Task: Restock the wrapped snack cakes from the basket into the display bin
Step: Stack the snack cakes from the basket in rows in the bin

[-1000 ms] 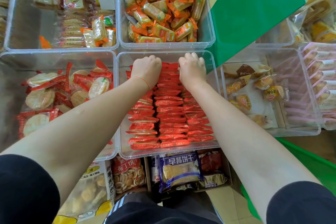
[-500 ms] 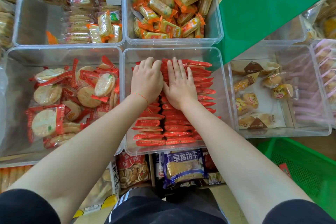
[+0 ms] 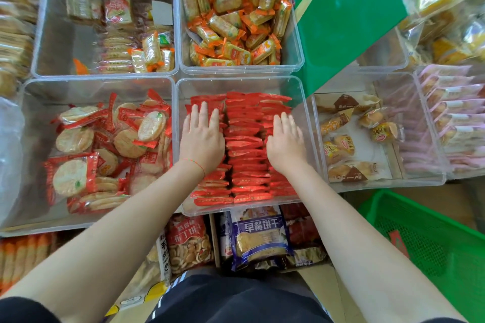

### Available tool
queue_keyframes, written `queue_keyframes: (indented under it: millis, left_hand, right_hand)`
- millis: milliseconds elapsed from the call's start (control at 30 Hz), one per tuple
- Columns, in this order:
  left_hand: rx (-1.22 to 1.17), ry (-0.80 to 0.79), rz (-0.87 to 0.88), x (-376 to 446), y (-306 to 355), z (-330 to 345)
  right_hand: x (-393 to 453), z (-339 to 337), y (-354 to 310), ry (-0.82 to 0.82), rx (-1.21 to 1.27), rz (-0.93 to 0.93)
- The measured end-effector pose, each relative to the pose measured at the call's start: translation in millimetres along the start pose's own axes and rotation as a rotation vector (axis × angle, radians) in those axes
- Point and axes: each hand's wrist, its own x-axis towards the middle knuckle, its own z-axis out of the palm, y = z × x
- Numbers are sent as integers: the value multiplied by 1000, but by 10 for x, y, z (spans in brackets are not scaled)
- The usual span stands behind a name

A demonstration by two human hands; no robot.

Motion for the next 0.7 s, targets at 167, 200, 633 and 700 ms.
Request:
queue_keyframes:
  millis: [167,200,633,700]
  left_hand:
    - [24,-112,-92,-132,82,102]
    - [28,-70,-83,-114,85,80]
    - [210,-117,264,61,399,296]
    - [86,-24,262,38,382,210]
  right_hand:
    - [-95,14,76,-60,-32,-29]
    - [-67,-27,81,-8,-23,-38]
    - [293,-107,168,177,-38,-117]
    - [241,-144,110,284,24,-56]
